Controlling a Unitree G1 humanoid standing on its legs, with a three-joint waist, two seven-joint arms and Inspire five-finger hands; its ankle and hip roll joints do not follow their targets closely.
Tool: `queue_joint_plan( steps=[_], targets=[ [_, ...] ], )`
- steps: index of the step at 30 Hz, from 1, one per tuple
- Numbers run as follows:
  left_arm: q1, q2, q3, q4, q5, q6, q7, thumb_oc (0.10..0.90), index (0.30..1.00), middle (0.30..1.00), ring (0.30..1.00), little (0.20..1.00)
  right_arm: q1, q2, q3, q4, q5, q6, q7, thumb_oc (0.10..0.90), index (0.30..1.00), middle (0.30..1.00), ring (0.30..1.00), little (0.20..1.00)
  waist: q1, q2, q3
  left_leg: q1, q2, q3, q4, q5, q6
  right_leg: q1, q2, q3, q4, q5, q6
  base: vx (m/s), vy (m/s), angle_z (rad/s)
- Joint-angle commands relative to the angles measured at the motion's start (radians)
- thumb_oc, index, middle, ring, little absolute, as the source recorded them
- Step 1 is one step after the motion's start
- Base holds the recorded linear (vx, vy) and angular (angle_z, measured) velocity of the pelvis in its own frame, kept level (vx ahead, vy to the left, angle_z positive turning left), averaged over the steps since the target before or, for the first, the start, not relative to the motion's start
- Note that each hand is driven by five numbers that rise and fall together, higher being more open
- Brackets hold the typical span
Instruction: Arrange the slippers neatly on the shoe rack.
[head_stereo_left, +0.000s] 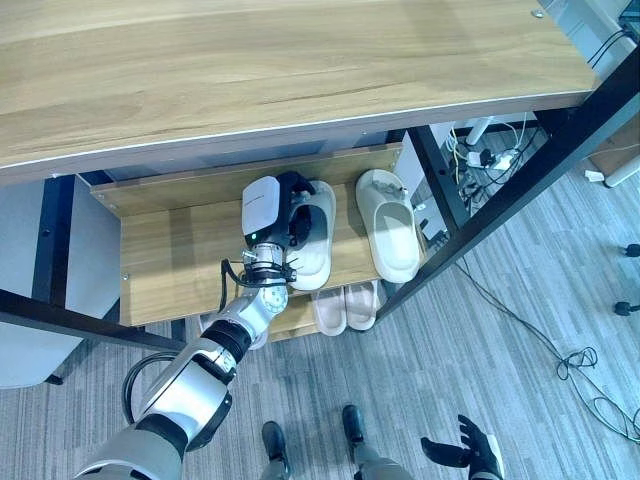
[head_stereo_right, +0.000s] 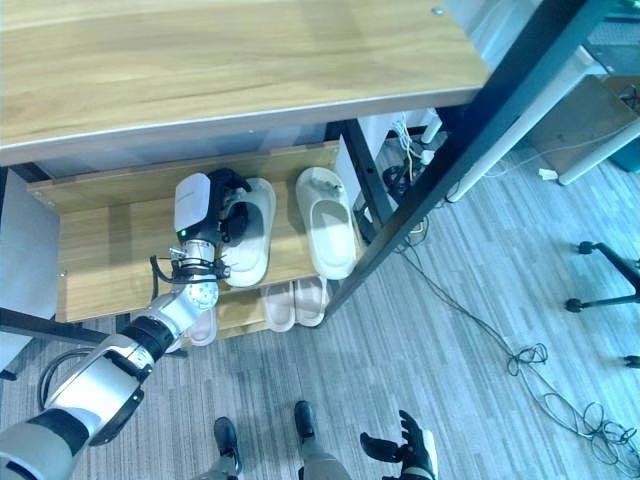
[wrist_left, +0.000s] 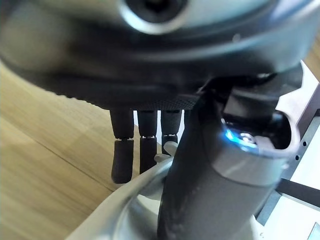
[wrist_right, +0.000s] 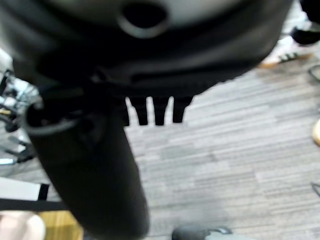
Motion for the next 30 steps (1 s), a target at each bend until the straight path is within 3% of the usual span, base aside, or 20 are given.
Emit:
queue_joint_plan(
  steps=[1, 7, 9, 18, 30],
  targets=[
    [-0.133, -0.126, -0.026, 0.108, -0.022, -0.021, -0.037, 0.400, 0.300, 0.300, 0.300, 0.300, 0.008, -0.094, -0.007, -0.029, -0.008, -0.035, -0.056, 0.800, 0.900, 0.900, 0.900, 0.900, -0.027, 0.013, 0.008, -0.002, 0.016, -0.062, 0.002, -0.013, -0.050, -0.032, -0.039, -0.059, 0.005, 0.014, 0.107, 0.00, 0.000, 0.00],
    [-0.128, -0.144, -0.027, 0.116, -0.022, -0.014, -0.032, 0.400, 0.300, 0.300, 0.300, 0.300, 0.020, -0.088, -0.002, -0.045, -0.018, -0.037, -0.059, 0.800, 0.900, 0.900, 0.900, 0.900, -0.030, 0.012, 0.016, -0.004, 0.020, -0.061, 0.002, -0.011, -0.051, -0.037, -0.036, -0.057, 0.005, 0.016, 0.106, 0.00, 0.000, 0.00],
    [-0.134, -0.152, -0.035, 0.151, -0.015, -0.001, -0.039, 0.800, 0.900, 0.900, 0.900, 0.900, 0.017, -0.090, 0.005, -0.046, -0.020, -0.039, -0.059, 0.800, 0.900, 0.900, 0.900, 0.900, -0.032, 0.010, 0.020, -0.008, 0.022, -0.059, 0.002, -0.009, -0.051, -0.042, -0.038, -0.056, 0.005, 0.018, 0.107, 0.00, 0.000, 0.00],
    [-0.148, -0.163, -0.017, 0.231, -0.032, 0.012, -0.051, 0.800, 0.900, 0.900, 0.900, 0.900, 0.014, -0.095, 0.012, -0.042, -0.017, -0.041, -0.048, 0.800, 0.900, 0.900, 0.900, 0.900, -0.030, 0.012, 0.018, -0.007, 0.021, -0.064, 0.002, -0.010, -0.052, -0.039, -0.034, -0.064, 0.005, 0.018, 0.105, 0.00, 0.000, 0.00],
    [-0.084, -0.157, 0.008, 0.182, -0.043, 0.011, -0.044, 0.800, 0.900, 0.900, 0.900, 0.900, -0.019, -0.094, 0.034, -0.010, -0.028, -0.023, -0.036, 0.800, 0.900, 0.900, 0.900, 0.900, -0.007, 0.002, 0.021, 0.021, 0.010, -0.078, 0.002, -0.010, -0.050, 0.000, -0.034, -0.079, 0.006, 0.007, 0.103, 0.00, 0.000, 0.00]
  ],
)
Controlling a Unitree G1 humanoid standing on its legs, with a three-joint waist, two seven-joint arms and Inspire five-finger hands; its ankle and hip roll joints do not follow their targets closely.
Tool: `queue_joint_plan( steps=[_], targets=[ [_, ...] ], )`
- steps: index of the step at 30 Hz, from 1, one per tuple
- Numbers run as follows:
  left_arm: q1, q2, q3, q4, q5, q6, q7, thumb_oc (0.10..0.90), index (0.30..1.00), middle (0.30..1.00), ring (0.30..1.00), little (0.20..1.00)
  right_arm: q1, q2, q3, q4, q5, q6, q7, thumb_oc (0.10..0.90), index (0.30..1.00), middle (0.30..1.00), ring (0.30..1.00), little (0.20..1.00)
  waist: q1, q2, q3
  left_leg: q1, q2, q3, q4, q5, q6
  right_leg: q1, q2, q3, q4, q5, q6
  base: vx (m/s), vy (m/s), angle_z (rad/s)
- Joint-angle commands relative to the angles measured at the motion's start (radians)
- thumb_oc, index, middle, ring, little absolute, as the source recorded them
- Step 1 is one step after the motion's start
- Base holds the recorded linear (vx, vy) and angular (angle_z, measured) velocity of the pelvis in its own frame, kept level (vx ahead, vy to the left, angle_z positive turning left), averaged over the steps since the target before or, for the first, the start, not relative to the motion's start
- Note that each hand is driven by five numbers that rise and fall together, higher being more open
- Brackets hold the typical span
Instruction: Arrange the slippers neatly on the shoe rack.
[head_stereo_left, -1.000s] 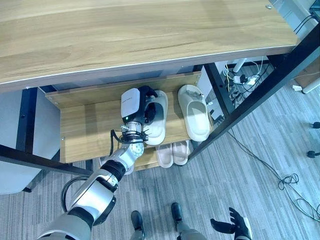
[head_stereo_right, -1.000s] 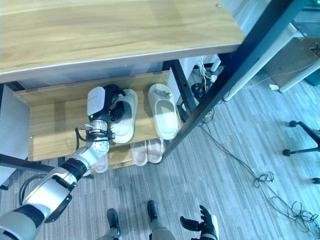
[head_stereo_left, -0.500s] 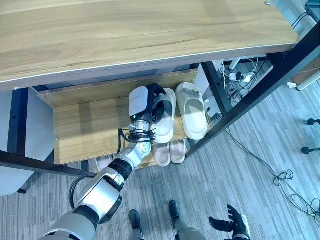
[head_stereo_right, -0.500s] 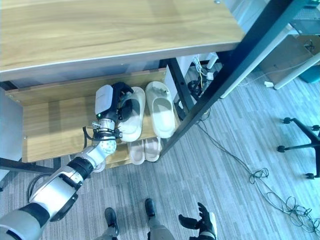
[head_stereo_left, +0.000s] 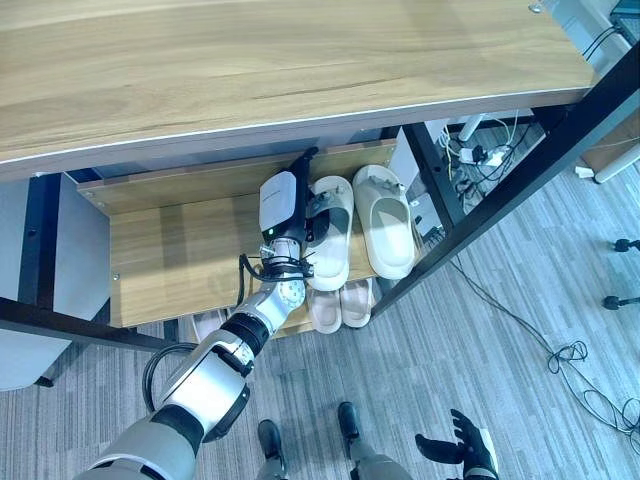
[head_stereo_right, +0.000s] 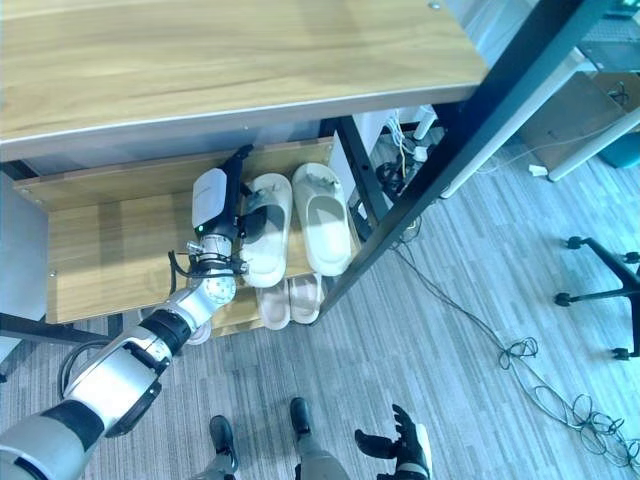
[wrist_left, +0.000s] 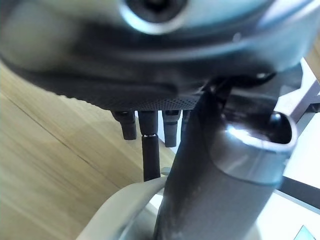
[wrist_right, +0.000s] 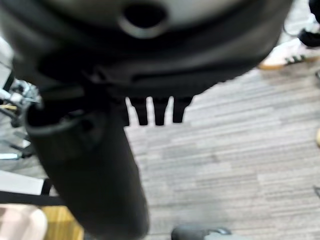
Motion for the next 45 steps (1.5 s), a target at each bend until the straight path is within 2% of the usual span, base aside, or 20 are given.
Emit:
queue_joint_plan(
  steps=[1, 8, 13, 20, 25, 31, 41, 43, 45],
  targets=[
    [-0.032, -0.082, 0.013, 0.109, -0.005, 0.000, -0.034, 0.800, 0.900, 0.900, 0.900, 0.900, -0.015, -0.092, -0.022, -0.002, -0.005, -0.023, -0.022, 0.800, 0.900, 0.900, 0.900, 0.900, 0.004, 0.014, 0.015, 0.006, 0.009, -0.078, 0.002, -0.011, -0.052, -0.019, -0.036, -0.077, 0.006, 0.004, 0.101, -0.02, -0.030, 0.01],
    [-0.010, -0.069, 0.007, 0.141, -0.042, 0.001, -0.082, 0.800, 0.900, 0.900, 0.900, 0.900, -0.107, -0.053, -0.005, 0.072, 0.008, 0.010, -0.030, 0.800, 0.900, 0.900, 0.900, 0.900, 0.013, 0.007, 0.002, 0.033, 0.007, -0.079, 0.002, -0.012, -0.049, 0.002, -0.038, -0.073, 0.007, 0.003, 0.099, 0.00, -0.005, 0.00],
    [0.004, -0.077, 0.008, 0.143, -0.047, -0.002, -0.093, 0.800, 0.900, 0.900, 0.900, 0.900, -0.105, -0.036, -0.004, 0.088, 0.016, 0.018, -0.026, 0.800, 0.900, 0.900, 0.900, 0.900, 0.016, 0.007, -0.014, 0.048, 0.006, -0.077, 0.002, -0.018, -0.047, 0.015, -0.037, -0.074, 0.005, 0.001, 0.098, 0.00, 0.000, 0.00],
    [0.054, -0.080, 0.032, 0.043, -0.127, -0.047, -0.089, 0.800, 0.900, 0.900, 0.900, 0.900, -0.129, -0.031, -0.042, 0.105, 0.056, 0.028, -0.053, 0.800, 0.900, 0.900, 0.900, 0.900, 0.027, 0.006, -0.039, 0.073, -0.002, -0.085, 0.002, -0.022, -0.047, 0.044, -0.041, -0.087, 0.004, -0.008, 0.099, 0.00, 0.000, 0.00],
    [0.070, -0.079, 0.030, 0.029, -0.144, -0.055, -0.093, 0.800, 0.900, 0.900, 0.900, 0.900, -0.138, -0.018, -0.034, 0.125, 0.068, 0.035, -0.054, 0.800, 0.900, 0.900, 0.900, 0.900, 0.030, 0.007, -0.050, 0.081, -0.005, -0.087, 0.002, -0.025, -0.045, 0.052, -0.043, -0.090, 0.004, -0.008, 0.100, 0.01, -0.004, 0.03],
    [0.097, -0.056, 0.055, -0.022, -0.179, -0.078, -0.088, 0.800, 0.900, 0.900, 0.900, 0.900, -0.126, 0.003, -0.034, 0.144, 0.084, 0.041, -0.049, 0.800, 0.900, 0.900, 0.900, 0.900, 0.037, 0.008, -0.078, 0.103, -0.007, -0.087, 0.002, -0.031, -0.045, 0.077, -0.045, -0.096, 0.004, -0.014, 0.101, 0.04, -0.013, 0.03],
    [0.082, -0.041, 0.064, -0.036, -0.216, -0.081, -0.102, 0.800, 0.900, 0.900, 0.900, 0.900, -0.114, 0.014, -0.025, 0.150, 0.086, 0.048, -0.043, 0.800, 0.900, 0.900, 0.900, 0.900, 0.034, 0.010, -0.098, 0.109, -0.005, -0.084, 0.002, -0.035, -0.046, 0.080, -0.046, -0.095, 0.004, -0.013, 0.105, 0.01, -0.003, 0.01],
    [0.068, -0.036, 0.072, -0.066, -0.226, -0.089, -0.103, 0.800, 0.900, 0.900, 0.900, 0.900, -0.096, 0.015, -0.024, 0.142, 0.081, 0.045, -0.042, 0.800, 0.900, 0.900, 0.900, 0.900, 0.033, 0.013, -0.104, 0.109, -0.006, -0.083, 0.002, -0.037, -0.044, 0.081, -0.046, -0.093, 0.004, -0.014, 0.107, 0.00, 0.000, 0.00],
    [0.075, -0.004, 0.085, -0.184, -0.212, -0.111, -0.085, 0.800, 0.900, 0.900, 0.900, 0.900, -0.081, 0.019, -0.032, 0.128, 0.075, 0.041, -0.044, 0.800, 0.900, 0.900, 0.900, 0.900, 0.035, 0.015, -0.111, 0.118, -0.008, -0.083, 0.002, -0.043, -0.044, 0.090, -0.046, -0.094, 0.004, -0.017, 0.107, 0.02, -0.001, 0.00]
  ],
)
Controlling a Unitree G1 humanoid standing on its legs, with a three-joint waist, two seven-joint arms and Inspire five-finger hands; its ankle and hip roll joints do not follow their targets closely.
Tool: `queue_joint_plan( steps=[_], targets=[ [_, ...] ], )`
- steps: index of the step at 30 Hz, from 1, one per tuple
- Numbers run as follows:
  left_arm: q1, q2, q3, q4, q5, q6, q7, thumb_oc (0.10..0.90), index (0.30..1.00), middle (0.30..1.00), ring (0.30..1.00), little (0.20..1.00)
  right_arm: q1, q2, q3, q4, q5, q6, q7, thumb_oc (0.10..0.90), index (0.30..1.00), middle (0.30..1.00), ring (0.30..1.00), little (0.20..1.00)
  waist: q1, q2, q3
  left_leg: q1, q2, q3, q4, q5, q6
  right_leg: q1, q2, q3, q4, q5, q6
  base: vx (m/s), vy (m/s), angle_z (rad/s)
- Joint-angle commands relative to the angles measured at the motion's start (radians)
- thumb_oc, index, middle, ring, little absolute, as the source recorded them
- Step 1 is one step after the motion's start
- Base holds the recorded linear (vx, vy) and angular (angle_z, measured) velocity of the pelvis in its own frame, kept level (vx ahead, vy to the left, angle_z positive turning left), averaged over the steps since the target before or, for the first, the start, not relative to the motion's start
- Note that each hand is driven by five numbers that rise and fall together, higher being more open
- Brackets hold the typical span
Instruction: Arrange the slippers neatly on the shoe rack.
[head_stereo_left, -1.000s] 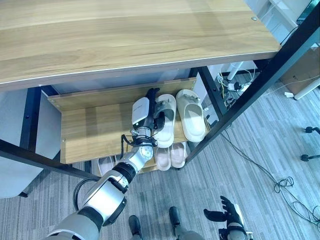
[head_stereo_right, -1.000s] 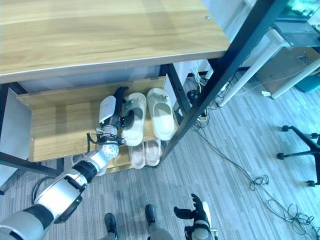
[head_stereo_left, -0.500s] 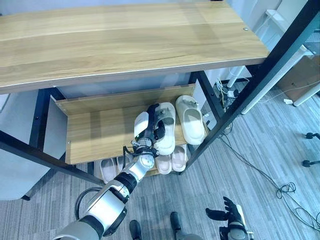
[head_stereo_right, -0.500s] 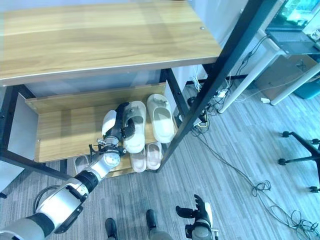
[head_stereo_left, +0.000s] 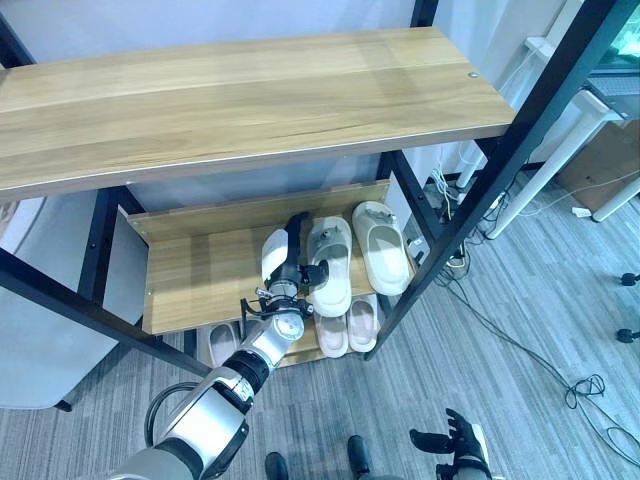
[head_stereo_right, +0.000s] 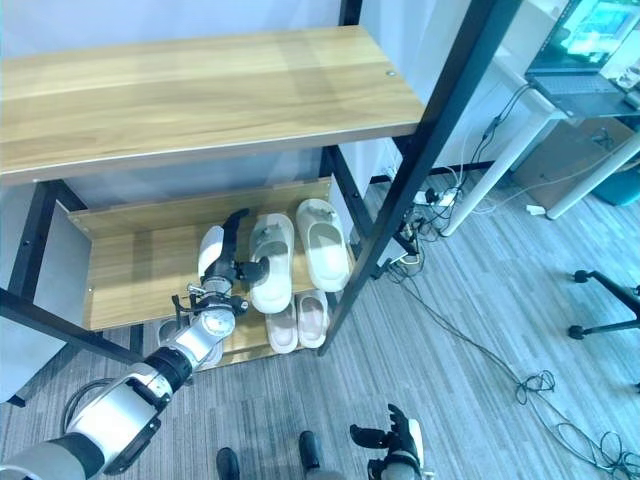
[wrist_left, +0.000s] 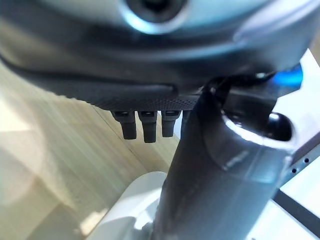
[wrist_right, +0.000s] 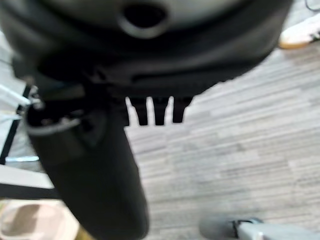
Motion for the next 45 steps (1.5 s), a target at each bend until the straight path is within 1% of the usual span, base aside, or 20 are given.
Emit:
queue_joint_plan(
  steps=[1, 2, 3, 5, 6, 13, 15, 16, 17, 19, 21, 23, 27, 28, 32, 34, 36, 38, 45],
  targets=[
    [-0.105, 0.017, 0.065, -0.123, 0.031, -0.120, 0.033, 0.800, 0.900, 0.900, 0.900, 0.900, 0.042, -0.029, -0.032, 0.001, 0.015, -0.035, -0.028, 0.800, 0.900, 0.900, 0.900, 0.900, 0.015, -0.015, -0.087, 0.001, -0.009, -0.065, 0.002, -0.044, -0.044, -0.031, -0.045, -0.074, 0.005, -0.015, 0.104, 0.00, 0.000, 0.00],
    [-0.104, 0.018, 0.065, -0.125, 0.031, -0.119, 0.033, 0.800, 0.900, 0.900, 0.900, 0.900, 0.043, -0.029, -0.032, 0.000, 0.015, -0.035, -0.028, 0.800, 0.900, 0.900, 0.900, 0.900, 0.015, -0.015, -0.087, 0.001, -0.009, -0.065, 0.002, -0.044, -0.044, -0.031, -0.044, -0.074, 0.005, -0.015, 0.104, 0.03, 0.001, 0.01],
    [-0.093, 0.027, 0.073, -0.174, 0.034, -0.123, 0.039, 0.800, 0.900, 0.900, 0.900, 0.900, 0.045, -0.026, -0.037, -0.007, 0.018, -0.035, -0.025, 0.800, 0.900, 0.900, 0.900, 0.900, 0.018, -0.015, -0.089, 0.010, -0.010, -0.067, 0.002, -0.047, -0.044, -0.021, -0.044, -0.077, 0.005, -0.018, 0.104, 0.03, 0.006, 0.02],
    [-0.089, 0.031, 0.074, -0.193, 0.039, -0.125, 0.040, 0.800, 0.900, 0.900, 0.900, 0.900, 0.047, -0.024, -0.036, -0.009, 0.019, -0.036, -0.023, 0.800, 0.900, 0.900, 0.900, 0.900, 0.020, -0.016, -0.089, 0.016, -0.010, -0.067, 0.002, -0.048, -0.044, -0.014, -0.044, -0.077, 0.005, -0.020, 0.104, 0.02, 0.003, 0.01],
    [-0.079, 0.040, 0.080, -0.229, 0.043, -0.128, 0.036, 0.800, 0.900, 0.900, 0.900, 0.900, 0.047, -0.018, -0.038, -0.010, 0.020, -0.034, -0.020, 0.800, 0.900, 0.900, 0.900, 0.900, 0.023, -0.015, -0.092, 0.023, -0.011, -0.068, 0.002, -0.051, -0.044, -0.006, -0.045, -0.078, 0.005, -0.022, 0.105, 0.00, 0.000, 0.00],
    [-0.021, 0.078, 0.080, -0.295, 0.069, -0.122, -0.001, 0.800, 0.900, 0.900, 0.900, 0.900, 0.047, -0.005, -0.045, -0.006, 0.028, -0.027, -0.004, 0.800, 0.900, 0.900, 0.900, 0.900, 0.038, -0.014, -0.100, 0.050, -0.011, -0.071, 0.002, -0.058, -0.044, 0.021, -0.046, -0.085, 0.005, -0.028, 0.107, 0.00, 0.001, 0.00],
    [0.034, 0.108, 0.082, -0.329, 0.086, -0.119, -0.036, 0.800, 0.900, 0.900, 0.900, 0.900, 0.046, -0.001, -0.057, -0.003, 0.032, -0.023, 0.001, 0.800, 0.900, 0.900, 0.900, 0.900, 0.050, -0.013, -0.102, 0.059, -0.011, -0.072, 0.002, -0.060, -0.043, 0.030, -0.048, -0.091, 0.005, -0.029, 0.108, 0.00, 0.000, 0.00],
    [0.036, 0.108, 0.082, -0.330, 0.086, -0.118, -0.037, 0.800, 0.900, 0.900, 0.900, 0.900, 0.046, 0.000, -0.057, -0.003, 0.032, -0.023, 0.001, 0.800, 0.900, 0.900, 0.900, 0.900, 0.050, -0.014, -0.102, 0.060, -0.011, -0.072, 0.002, -0.060, -0.043, 0.031, -0.048, -0.090, 0.005, -0.029, 0.108, 0.00, 0.000, 0.00],
    [0.078, 0.129, 0.090, -0.347, 0.100, -0.118, -0.053, 0.800, 0.900, 0.900, 0.900, 0.900, 0.046, 0.000, -0.069, 0.002, 0.038, -0.018, 0.007, 0.800, 0.900, 0.900, 0.900, 0.900, 0.059, -0.015, -0.103, 0.065, -0.012, -0.073, 0.002, -0.062, -0.042, 0.039, -0.049, -0.094, 0.005, -0.030, 0.107, 0.00, 0.000, 0.00],
    [0.100, 0.134, 0.091, -0.355, 0.110, -0.118, -0.062, 0.800, 0.900, 0.900, 0.900, 0.900, 0.046, 0.004, -0.071, 0.005, 0.036, -0.017, 0.008, 0.800, 0.900, 0.900, 0.900, 0.900, 0.063, -0.015, -0.105, 0.068, -0.013, -0.074, 0.002, -0.063, -0.042, 0.042, -0.049, -0.095, 0.005, -0.031, 0.107, 0.00, 0.000, 0.00],
    [0.161, 0.151, 0.095, -0.380, 0.140, -0.115, -0.083, 0.800, 0.900, 0.900, 0.900, 0.900, 0.040, 0.001, -0.080, 0.012, 0.029, -0.011, 0.008, 0.800, 0.900, 0.900, 0.900, 0.900, 0.073, -0.016, -0.103, 0.076, -0.014, -0.077, 0.002, -0.065, -0.040, 0.051, -0.050, -0.099, 0.005, -0.031, 0.106, 0.00, 0.000, 0.00],
    [0.190, 0.152, 0.092, -0.383, 0.157, -0.115, -0.092, 0.800, 0.900, 0.900, 0.900, 0.900, 0.040, 0.001, -0.083, 0.016, 0.029, -0.009, 0.008, 0.800, 0.900, 0.900, 0.900, 0.900, 0.077, -0.017, -0.102, 0.080, -0.015, -0.079, 0.002, -0.065, -0.040, 0.056, -0.049, -0.102, 0.005, -0.032, 0.105, 0.00, 0.000, 0.00],
    [0.217, 0.149, 0.088, -0.391, 0.162, -0.118, -0.108, 0.800, 0.900, 0.900, 0.900, 0.900, 0.034, 0.000, -0.084, 0.019, 0.026, -0.007, 0.006, 0.800, 0.900, 0.900, 0.900, 0.900, 0.082, -0.020, -0.100, 0.082, -0.016, -0.082, 0.002, -0.065, -0.039, 0.061, -0.049, -0.105, 0.005, -0.031, 0.103, 0.00, -0.001, 0.03],
    [0.245, 0.144, 0.073, -0.397, 0.168, -0.120, -0.129, 0.800, 0.900, 0.900, 0.900, 0.900, 0.033, 0.001, -0.087, 0.018, 0.027, -0.007, 0.003, 0.800, 0.900, 0.900, 0.900, 0.900, 0.084, -0.022, -0.096, 0.083, -0.015, -0.084, 0.002, -0.064, -0.038, 0.063, -0.048, -0.107, 0.005, -0.031, 0.101, 0.00, 0.000, 0.00],
    [0.267, 0.134, 0.055, -0.397, 0.170, -0.125, -0.149, 0.800, 0.900, 0.900, 0.900, 0.900, 0.027, 0.004, -0.083, 0.015, 0.026, -0.011, 0.001, 0.800, 0.900, 0.900, 0.900, 0.900, 0.087, -0.023, -0.094, 0.081, -0.014, -0.084, 0.002, -0.064, -0.037, 0.061, -0.048, -0.106, 0.005, -0.030, 0.100, 0.00, 0.000, 0.00],
    [0.294, 0.110, 0.035, -0.424, 0.142, -0.131, -0.184, 0.800, 0.900, 0.900, 0.900, 0.900, 0.027, 0.008, -0.076, 0.002, 0.021, -0.013, -0.006, 0.800, 0.900, 0.900, 0.900, 0.900, 0.084, -0.023, -0.089, 0.078, -0.015, -0.083, 0.002, -0.063, -0.034, 0.057, -0.047, -0.103, 0.005, -0.027, 0.098, 0.00, 0.000, 0.00],
    [0.300, 0.098, 0.022, -0.426, 0.133, -0.130, -0.193, 0.800, 0.900, 0.900, 0.900, 0.900, 0.027, 0.012, -0.068, -0.006, 0.016, -0.013, -0.009, 0.800, 0.900, 0.900, 0.900, 0.900, 0.082, -0.023, -0.086, 0.075, -0.014, -0.083, 0.002, -0.063, -0.032, 0.053, -0.047, -0.101, 0.005, -0.026, 0.098, 0.00, 0.000, 0.00],
    [0.295, 0.061, -0.001, -0.359, 0.117, -0.124, -0.188, 0.800, 0.900, 0.900, 0.900, 0.900, 0.028, 0.014, -0.061, -0.013, 0.015, -0.014, -0.016, 0.800, 0.900, 0.900, 0.900, 0.900, 0.074, -0.021, -0.082, 0.066, -0.014, -0.083, 0.002, -0.060, -0.032, 0.041, -0.045, -0.100, 0.005, -0.022, 0.096, -0.01, -0.016, -0.02],
    [0.282, 0.024, -0.021, -0.265, 0.098, -0.113, -0.176, 0.800, 0.900, 0.900, 0.900, 0.900, 0.035, 0.017, -0.054, -0.013, 0.017, -0.015, -0.025, 0.800, 0.900, 0.900, 0.900, 0.900, 0.062, -0.019, -0.075, 0.058, -0.013, -0.078, 0.002, -0.059, -0.031, 0.029, -0.043, -0.093, 0.005, -0.020, 0.097, 0.00, 0.000, 0.00]
  ],
)
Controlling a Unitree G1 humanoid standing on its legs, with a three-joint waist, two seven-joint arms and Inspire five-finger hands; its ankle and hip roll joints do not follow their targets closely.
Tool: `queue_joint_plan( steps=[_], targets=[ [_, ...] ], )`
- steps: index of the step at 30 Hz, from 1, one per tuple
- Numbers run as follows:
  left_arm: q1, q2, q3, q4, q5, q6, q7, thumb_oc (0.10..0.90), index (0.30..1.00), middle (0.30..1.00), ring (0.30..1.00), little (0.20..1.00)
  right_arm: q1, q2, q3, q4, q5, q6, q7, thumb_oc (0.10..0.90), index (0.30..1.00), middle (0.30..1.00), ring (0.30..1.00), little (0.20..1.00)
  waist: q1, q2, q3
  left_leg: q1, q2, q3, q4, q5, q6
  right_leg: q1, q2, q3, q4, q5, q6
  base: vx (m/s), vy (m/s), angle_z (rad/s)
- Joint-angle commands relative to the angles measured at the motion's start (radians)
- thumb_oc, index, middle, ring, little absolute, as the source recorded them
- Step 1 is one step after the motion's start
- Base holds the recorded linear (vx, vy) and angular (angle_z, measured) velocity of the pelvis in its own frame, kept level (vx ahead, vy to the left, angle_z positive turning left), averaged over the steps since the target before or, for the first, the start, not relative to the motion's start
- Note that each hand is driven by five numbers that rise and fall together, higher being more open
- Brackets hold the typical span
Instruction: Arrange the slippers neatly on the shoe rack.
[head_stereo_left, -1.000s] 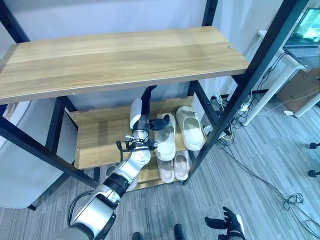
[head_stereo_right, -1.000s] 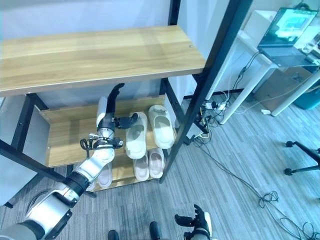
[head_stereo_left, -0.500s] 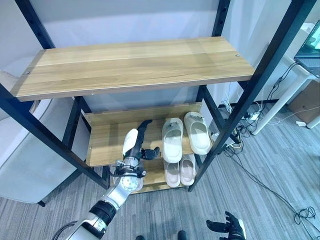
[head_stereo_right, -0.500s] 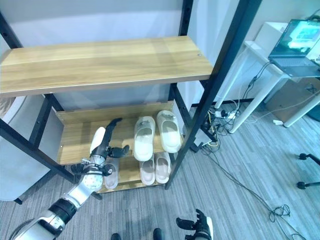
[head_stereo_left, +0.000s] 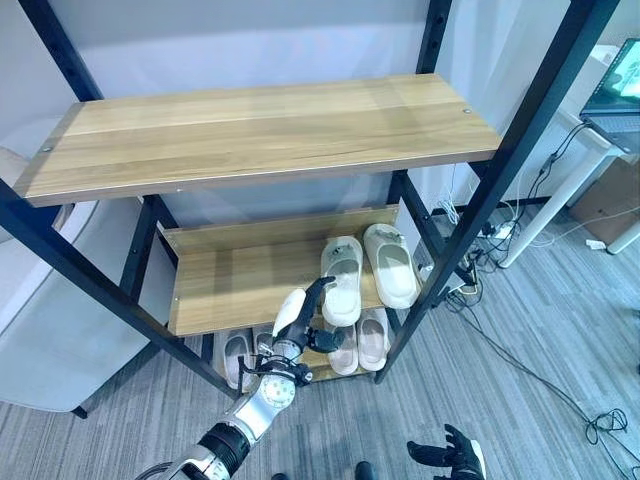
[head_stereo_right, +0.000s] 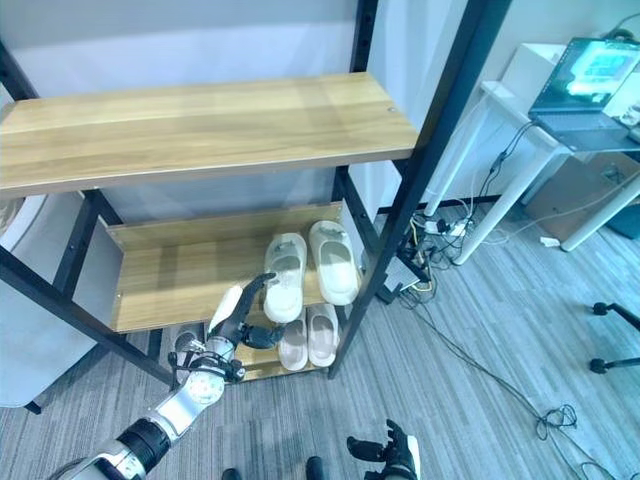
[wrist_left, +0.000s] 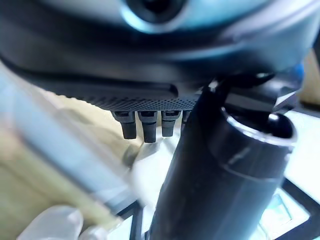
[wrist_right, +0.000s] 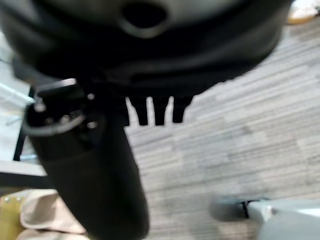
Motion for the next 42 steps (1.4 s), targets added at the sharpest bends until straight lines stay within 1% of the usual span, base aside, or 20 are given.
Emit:
queue_joint_plan(
  steps=[1, 4, 11, 21, 29, 37, 42],
  targets=[
    [-0.143, -0.047, 0.029, 0.057, -0.014, -0.084, 0.048, 0.800, 0.900, 0.900, 0.900, 0.900, 0.000, -0.019, 0.005, -0.009, 0.009, -0.032, -0.038, 0.800, 0.900, 0.900, 0.900, 0.900, 0.007, -0.027, -0.051, -0.019, -0.012, -0.071, 0.002, -0.056, -0.034, -0.045, -0.041, -0.087, 0.012, -0.009, 0.092, 0.00, 0.000, 0.00],
    [-0.153, -0.061, 0.025, 0.108, -0.024, -0.080, 0.059, 0.800, 0.900, 0.900, 0.900, 0.900, -0.003, -0.021, 0.004, -0.001, 0.013, -0.033, -0.045, 0.800, 0.900, 0.900, 0.900, 0.900, 0.002, -0.027, -0.053, -0.021, -0.011, -0.069, 0.002, -0.056, -0.034, -0.049, -0.040, -0.084, 0.012, -0.008, 0.091, 0.01, -0.010, 0.00],
    [-0.172, -0.080, 0.018, 0.116, -0.057, -0.084, 0.065, 0.800, 0.900, 0.900, 0.900, 0.900, -0.003, -0.022, 0.010, -0.003, 0.014, -0.034, -0.049, 0.800, 0.900, 0.900, 0.900, 0.900, -0.005, -0.027, -0.054, -0.024, -0.011, -0.066, 0.002, -0.056, -0.034, -0.055, -0.041, -0.082, 0.012, -0.005, 0.091, 0.00, 0.000, 0.00],
    [-0.237, -0.136, -0.018, 0.149, -0.110, -0.084, 0.071, 0.800, 0.900, 0.900, 0.900, 0.900, -0.010, -0.019, 0.031, -0.014, 0.014, -0.032, -0.056, 0.800, 0.900, 0.900, 0.900, 0.900, -0.023, -0.028, -0.046, -0.035, -0.007, -0.060, 0.002, -0.056, -0.033, -0.074, -0.040, -0.072, 0.012, -0.001, 0.093, 0.00, 0.000, 0.00],
    [-0.283, -0.150, -0.024, 0.165, -0.108, -0.079, 0.096, 0.800, 0.900, 0.900, 0.900, 0.900, -0.015, -0.021, 0.041, -0.016, 0.015, -0.033, -0.060, 0.800, 0.900, 0.900, 0.900, 0.900, -0.030, -0.029, -0.041, -0.044, -0.005, -0.055, 0.002, -0.056, -0.033, -0.085, -0.037, -0.068, 0.012, 0.001, 0.092, 0.00, -0.008, -0.02],
    [-0.332, -0.181, -0.034, 0.236, -0.096, -0.072, 0.107, 0.800, 0.900, 0.900, 0.900, 0.900, -0.025, -0.025, 0.050, -0.007, 0.015, -0.034, -0.059, 0.800, 0.900, 0.900, 0.900, 0.900, -0.036, -0.029, -0.041, -0.055, -0.002, -0.052, 0.002, -0.054, -0.035, -0.098, -0.036, -0.067, 0.012, 0.004, 0.094, 0.01, -0.005, -0.02],
    [-0.349, -0.207, -0.044, 0.271, -0.121, -0.076, 0.098, 0.800, 0.900, 0.900, 0.900, 0.900, -0.028, -0.026, 0.058, 0.009, 0.019, -0.036, -0.056, 0.800, 0.900, 0.900, 0.900, 0.900, -0.039, -0.034, -0.047, -0.054, 0.000, -0.053, 0.002, -0.055, -0.035, -0.100, -0.034, -0.069, 0.012, 0.003, 0.093, 0.00, 0.000, 0.00]
  ],
)
